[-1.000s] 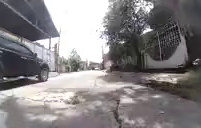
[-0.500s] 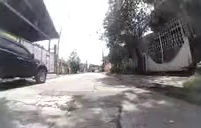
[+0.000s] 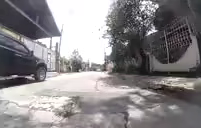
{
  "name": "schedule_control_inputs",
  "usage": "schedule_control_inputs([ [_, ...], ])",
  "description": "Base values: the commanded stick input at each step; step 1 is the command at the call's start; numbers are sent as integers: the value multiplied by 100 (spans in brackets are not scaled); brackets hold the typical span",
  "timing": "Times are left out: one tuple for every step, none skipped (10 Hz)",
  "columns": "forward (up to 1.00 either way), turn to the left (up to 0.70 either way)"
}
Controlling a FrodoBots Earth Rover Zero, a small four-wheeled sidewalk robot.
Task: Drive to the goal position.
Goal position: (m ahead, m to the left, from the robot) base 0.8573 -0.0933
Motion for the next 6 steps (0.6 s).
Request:
schedule_control_inputs([
  [50, 0],
  [50, 0],
  [50, 0],
  [50, 0],
  [50, 0],
  [50, 0],
])
